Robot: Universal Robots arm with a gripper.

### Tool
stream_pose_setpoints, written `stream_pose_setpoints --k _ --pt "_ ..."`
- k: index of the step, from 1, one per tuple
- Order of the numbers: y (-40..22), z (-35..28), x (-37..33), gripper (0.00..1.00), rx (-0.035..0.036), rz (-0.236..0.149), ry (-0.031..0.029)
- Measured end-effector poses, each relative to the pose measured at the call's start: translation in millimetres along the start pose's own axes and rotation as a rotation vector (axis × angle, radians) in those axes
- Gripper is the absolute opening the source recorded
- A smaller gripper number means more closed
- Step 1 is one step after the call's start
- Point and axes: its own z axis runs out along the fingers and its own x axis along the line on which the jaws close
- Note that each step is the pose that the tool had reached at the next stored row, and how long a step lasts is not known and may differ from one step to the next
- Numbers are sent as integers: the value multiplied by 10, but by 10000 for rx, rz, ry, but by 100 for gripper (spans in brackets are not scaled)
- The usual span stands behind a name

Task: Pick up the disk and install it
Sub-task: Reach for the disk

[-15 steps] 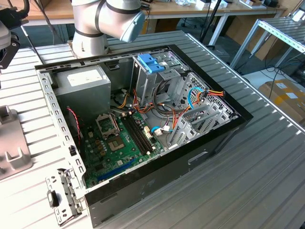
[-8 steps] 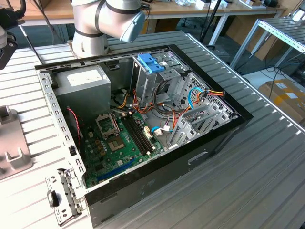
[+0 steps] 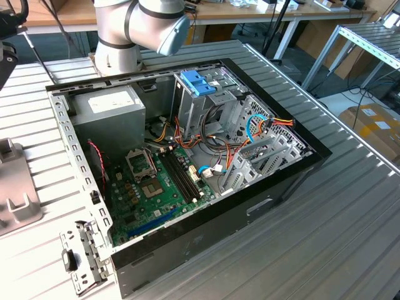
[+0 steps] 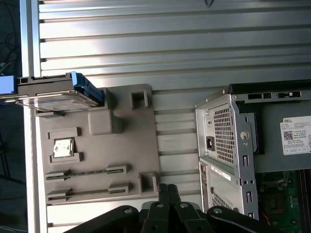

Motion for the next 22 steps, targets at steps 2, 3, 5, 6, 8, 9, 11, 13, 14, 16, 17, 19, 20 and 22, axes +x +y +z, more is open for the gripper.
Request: stream_pose_setpoints --k 2,3,5,6,8,9,11,13,14,16,17,19,20,22 --pt "-1 0 17 11 0 0 0" --pt "-2 0 21 11 0 0 0" --pt "-3 0 38 11 0 0 0" --pt "-3 0 43 11 0 0 0" --pt "-4 0 58 11 0 0 0" --pt "-4 0 62 11 0 0 0" --pt "-5 0 73 11 0 0 0" --pt "-6 1 85 11 0 0 -1" --pt "-6 0 89 11 0 0 0" --pt "-7 1 99 11 0 0 -1" --pt "-7 0 103 11 0 0 0" --pt "-8 1 112 11 0 0 -1" --pt "-8 1 116 11 0 0 0" --pt "-9 1 124 11 -1 -1 -1"
